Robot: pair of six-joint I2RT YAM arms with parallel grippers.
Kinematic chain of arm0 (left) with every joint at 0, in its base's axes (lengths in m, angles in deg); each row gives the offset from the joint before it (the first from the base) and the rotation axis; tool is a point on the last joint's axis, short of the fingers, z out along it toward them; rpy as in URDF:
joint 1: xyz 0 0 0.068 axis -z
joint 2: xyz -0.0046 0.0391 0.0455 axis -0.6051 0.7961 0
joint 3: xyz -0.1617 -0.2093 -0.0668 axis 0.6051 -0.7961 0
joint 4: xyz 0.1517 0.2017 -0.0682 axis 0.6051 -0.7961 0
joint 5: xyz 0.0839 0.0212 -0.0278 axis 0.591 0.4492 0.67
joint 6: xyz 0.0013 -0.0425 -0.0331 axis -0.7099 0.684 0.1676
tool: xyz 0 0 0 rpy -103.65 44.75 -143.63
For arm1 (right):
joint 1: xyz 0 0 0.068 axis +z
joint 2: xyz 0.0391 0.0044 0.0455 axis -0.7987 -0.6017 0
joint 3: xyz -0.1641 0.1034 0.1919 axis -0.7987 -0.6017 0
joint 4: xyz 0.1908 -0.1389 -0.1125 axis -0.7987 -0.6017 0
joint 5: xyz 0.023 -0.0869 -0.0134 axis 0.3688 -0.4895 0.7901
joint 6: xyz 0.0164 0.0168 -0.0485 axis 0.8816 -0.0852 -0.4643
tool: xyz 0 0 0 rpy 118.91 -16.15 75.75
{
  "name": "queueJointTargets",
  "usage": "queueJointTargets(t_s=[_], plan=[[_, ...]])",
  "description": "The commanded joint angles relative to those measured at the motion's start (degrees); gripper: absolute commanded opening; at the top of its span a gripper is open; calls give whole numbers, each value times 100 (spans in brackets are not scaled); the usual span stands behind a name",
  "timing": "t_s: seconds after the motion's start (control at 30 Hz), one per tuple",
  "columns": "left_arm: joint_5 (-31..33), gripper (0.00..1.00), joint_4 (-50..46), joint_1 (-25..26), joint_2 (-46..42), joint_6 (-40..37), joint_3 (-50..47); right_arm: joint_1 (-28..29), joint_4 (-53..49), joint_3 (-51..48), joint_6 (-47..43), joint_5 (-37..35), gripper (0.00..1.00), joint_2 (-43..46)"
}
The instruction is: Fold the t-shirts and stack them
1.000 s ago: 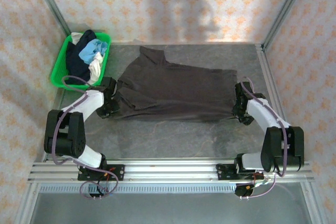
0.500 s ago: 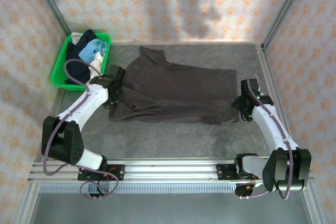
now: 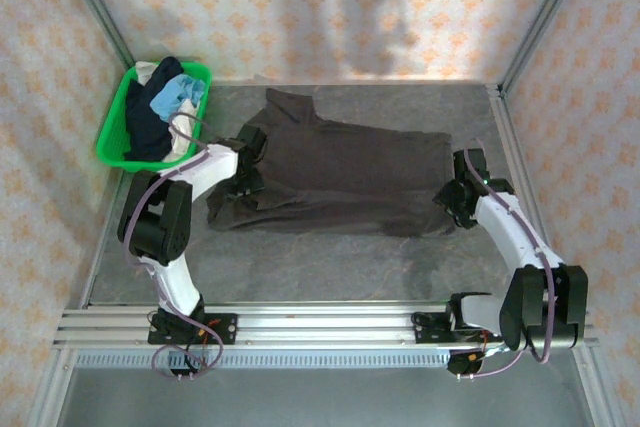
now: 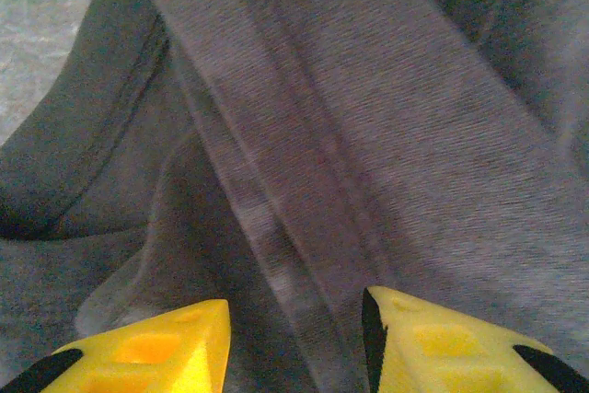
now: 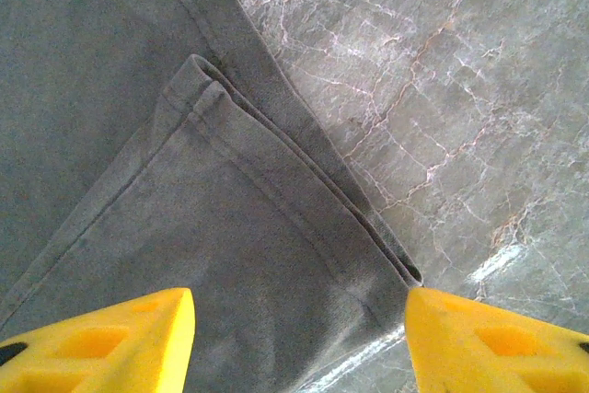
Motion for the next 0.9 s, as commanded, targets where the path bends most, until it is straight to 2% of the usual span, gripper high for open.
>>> queueJointTargets(t_s=[0.0,0.37,0.43,0.5,0.57,0.7,0.87], plan=[[30,41,82,54,203,79,225,50,123,-126,-80,-16,62,-84],[35,39,23,115,735,-12,561,79,179,-174,-116,-49,61,-195],[47,29,-42,115,783,-66,695,79,144,-174,-138,-79,61,-173],[39,11,-90,115,797,-94,802,79,132,-191,-134,-129,61,-139],[62,5,-156,115,772,-113,888,79,121,-205,-138,-139,61,-98],[278,1,-383,158,623,-177,1079,79,95,-192,-168,-127,61,-61],[815,0,-911,415,630,-273,1563,83,90,-166,-167,-101,61,-51]])
